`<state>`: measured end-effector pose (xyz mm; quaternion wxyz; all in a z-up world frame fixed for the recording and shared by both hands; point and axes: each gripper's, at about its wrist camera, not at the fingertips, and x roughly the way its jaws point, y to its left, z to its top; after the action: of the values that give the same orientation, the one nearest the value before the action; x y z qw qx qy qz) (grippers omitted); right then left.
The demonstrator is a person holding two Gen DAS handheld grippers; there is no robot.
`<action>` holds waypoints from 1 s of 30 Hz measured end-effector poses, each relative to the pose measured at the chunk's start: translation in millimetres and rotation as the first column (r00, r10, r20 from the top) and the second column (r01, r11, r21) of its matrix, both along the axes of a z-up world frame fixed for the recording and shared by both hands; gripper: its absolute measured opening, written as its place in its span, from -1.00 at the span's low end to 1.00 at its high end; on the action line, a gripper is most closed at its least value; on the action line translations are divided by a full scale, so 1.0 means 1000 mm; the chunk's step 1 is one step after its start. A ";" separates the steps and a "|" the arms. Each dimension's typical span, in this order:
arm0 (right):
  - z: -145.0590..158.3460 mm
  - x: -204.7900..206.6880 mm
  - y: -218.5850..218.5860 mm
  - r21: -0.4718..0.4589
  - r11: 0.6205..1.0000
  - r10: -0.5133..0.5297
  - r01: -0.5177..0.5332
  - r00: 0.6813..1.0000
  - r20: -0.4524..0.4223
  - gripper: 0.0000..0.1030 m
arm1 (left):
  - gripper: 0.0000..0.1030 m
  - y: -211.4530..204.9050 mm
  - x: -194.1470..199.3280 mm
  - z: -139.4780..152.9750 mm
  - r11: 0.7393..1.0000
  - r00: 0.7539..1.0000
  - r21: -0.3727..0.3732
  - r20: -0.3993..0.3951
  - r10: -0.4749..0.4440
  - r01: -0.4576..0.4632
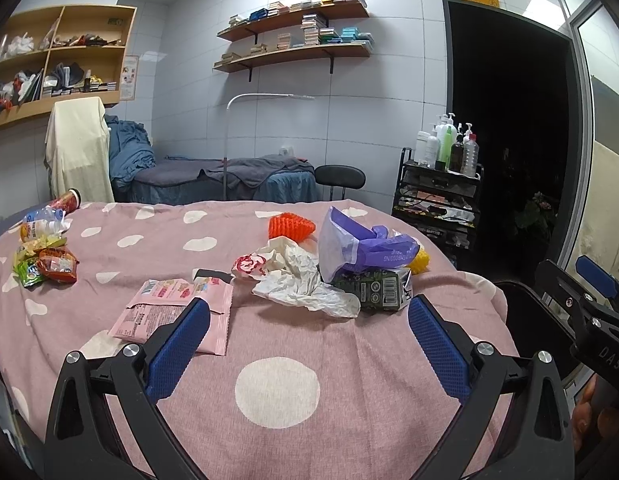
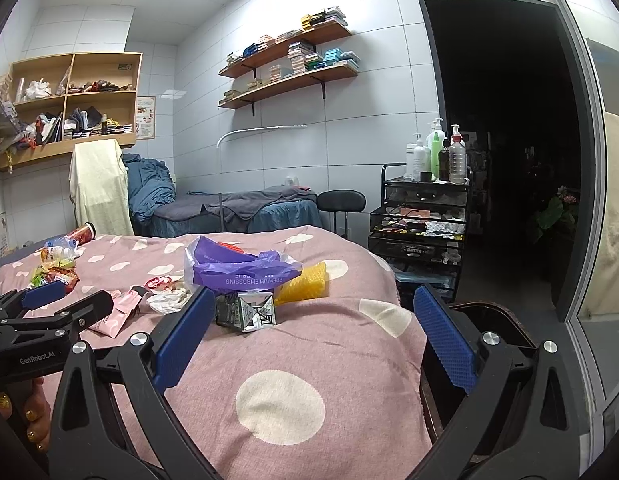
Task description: Collect trash
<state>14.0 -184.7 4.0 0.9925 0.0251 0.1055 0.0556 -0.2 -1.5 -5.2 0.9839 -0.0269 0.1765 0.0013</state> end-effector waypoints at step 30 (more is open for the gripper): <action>-0.005 0.001 0.004 0.001 1.000 0.006 -0.006 1.000 -0.006 0.91 | 0.90 0.000 0.001 -0.003 1.000 1.000 -0.002 -0.007 0.000 0.000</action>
<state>15.1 -180.7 -0.6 0.9920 0.0255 0.1088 0.0585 0.5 -1.3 -8.7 0.9833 -0.0277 0.1798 0.0011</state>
